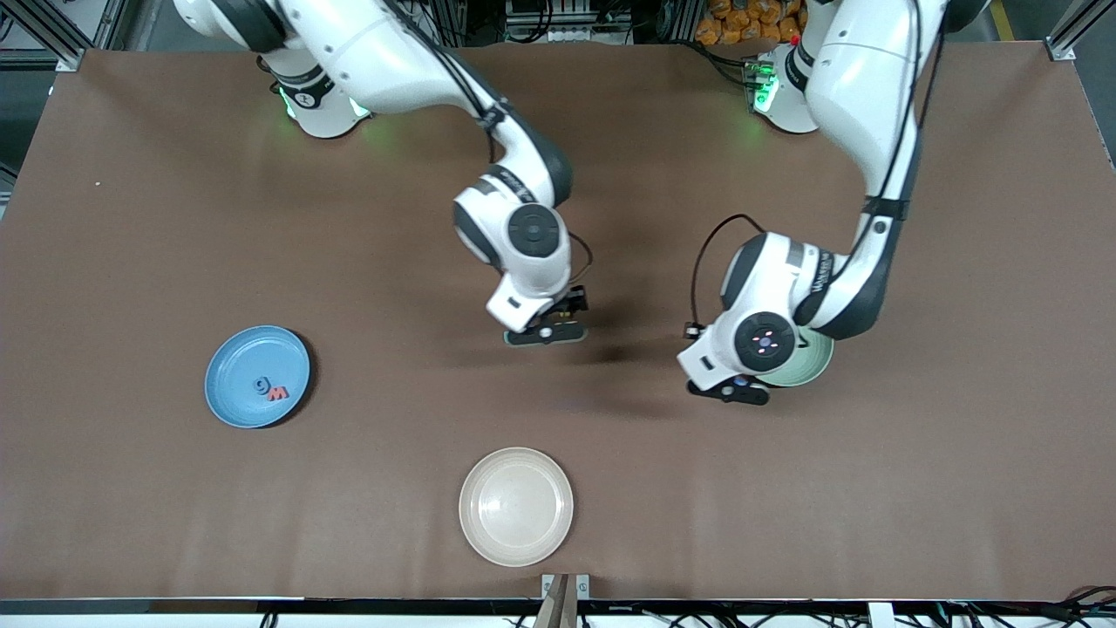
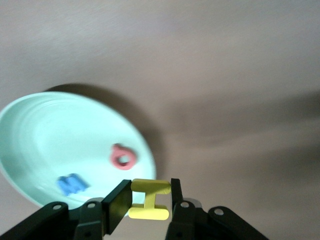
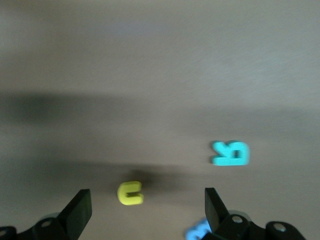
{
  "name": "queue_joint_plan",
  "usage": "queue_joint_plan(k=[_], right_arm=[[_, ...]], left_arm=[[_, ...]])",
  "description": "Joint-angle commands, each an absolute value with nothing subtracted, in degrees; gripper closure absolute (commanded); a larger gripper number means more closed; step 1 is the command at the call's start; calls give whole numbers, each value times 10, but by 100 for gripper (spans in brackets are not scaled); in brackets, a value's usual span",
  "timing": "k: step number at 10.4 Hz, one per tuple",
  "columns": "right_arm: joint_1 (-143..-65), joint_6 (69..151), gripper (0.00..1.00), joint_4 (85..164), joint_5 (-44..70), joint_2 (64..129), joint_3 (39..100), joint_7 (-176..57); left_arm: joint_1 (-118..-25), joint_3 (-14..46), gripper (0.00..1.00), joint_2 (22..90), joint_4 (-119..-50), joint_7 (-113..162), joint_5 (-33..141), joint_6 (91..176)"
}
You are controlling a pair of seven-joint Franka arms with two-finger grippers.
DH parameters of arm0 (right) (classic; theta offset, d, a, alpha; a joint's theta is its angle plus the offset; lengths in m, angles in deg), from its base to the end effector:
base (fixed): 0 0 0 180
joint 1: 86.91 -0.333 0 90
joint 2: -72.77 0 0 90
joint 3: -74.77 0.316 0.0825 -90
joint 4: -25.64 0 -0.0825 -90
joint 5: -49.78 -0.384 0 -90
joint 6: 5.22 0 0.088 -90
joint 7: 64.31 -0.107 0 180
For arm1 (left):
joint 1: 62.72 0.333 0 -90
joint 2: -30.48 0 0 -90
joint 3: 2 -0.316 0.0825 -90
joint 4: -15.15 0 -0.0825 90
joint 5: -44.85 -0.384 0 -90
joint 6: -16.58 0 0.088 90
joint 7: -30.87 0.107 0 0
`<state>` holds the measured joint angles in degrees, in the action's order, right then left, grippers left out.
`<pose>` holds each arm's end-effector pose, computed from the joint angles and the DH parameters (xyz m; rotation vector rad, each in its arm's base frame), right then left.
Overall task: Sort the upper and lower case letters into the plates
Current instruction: 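Place the yellow H on the green plate while the right gripper reaches c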
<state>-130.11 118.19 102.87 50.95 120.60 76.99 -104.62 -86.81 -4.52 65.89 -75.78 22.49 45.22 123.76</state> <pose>0.5217 0.5195 0.2218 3.1278 0.1383 -0.0451 0.6092 -0.2449 0.2520 -2.9776 0.3456 0.4797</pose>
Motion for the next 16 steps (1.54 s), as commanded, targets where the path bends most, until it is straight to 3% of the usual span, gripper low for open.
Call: queue_joint_plan(k=[1, 3, 4, 5, 16], right_arm=[[-1311, 1177, 0, 981, 510, 1251, 766, -1065], [-1318, 1198, 0, 983, 511, 1258, 766, -1061], [-1318, 1206, 0, 983, 511, 1262, 766, -1060], [-1317, 1207, 0, 985, 511, 1263, 766, -1060], [-1325, 1256, 0, 1089, 510, 1201, 776, -1053]], left_arm=[[-839, -38, 87, 591, -892, 270, 434, 1318], [-838, -38, 76, 591, -901, 270, 434, 1322], [-835, -38, 29, 591, -901, 270, 434, 1324], [-835, -38, 0, 591, -900, 270, 434, 1324], [-857, -23, 0, 609, -850, 159, 448, 1323]])
